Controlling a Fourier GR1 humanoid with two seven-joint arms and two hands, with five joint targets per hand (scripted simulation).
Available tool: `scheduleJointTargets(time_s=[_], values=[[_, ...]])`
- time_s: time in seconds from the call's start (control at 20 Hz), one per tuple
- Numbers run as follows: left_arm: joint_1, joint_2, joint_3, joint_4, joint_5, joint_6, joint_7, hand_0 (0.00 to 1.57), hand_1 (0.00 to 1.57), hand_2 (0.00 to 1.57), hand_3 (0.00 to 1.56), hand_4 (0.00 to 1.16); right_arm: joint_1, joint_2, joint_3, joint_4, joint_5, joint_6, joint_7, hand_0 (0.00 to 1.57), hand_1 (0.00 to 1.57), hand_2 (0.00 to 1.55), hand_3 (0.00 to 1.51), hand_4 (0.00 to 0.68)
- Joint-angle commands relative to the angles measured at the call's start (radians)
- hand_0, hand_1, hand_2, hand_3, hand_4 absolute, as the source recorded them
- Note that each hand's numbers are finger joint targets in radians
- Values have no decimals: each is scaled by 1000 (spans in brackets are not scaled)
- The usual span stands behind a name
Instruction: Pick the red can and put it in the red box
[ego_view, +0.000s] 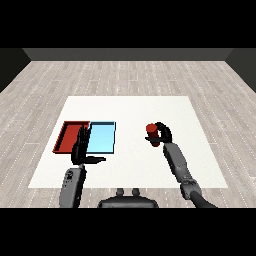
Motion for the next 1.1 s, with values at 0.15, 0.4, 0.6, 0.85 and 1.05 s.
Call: scheduleJointTargets(time_s=[0.15,0.4,0.6,0.85,1.05], values=[[12,6,-30,6,-27,-18,-10,0,0,0,0,0,102,-12,29,-296,-26,17,87,1445,1445,1432,1377,630],[-62,-22,-123,-34,-45,68,151,0,0,0,0,0,233,-8,52,-536,-46,13,134,1454,1454,1433,1386,655],[-23,-22,-132,-8,-39,58,94,0,0,0,0,0,239,33,80,-662,-47,-32,243,1451,1451,1427,1380,653],[-36,-22,-170,15,-30,82,137,0,0,0,0,0,244,121,373,-730,-31,-316,279,1451,1451,1427,1380,653],[-142,-23,-290,82,18,191,150,0,0,0,0,0,242,122,509,-673,-102,-463,212,1451,1451,1425,1380,650]])
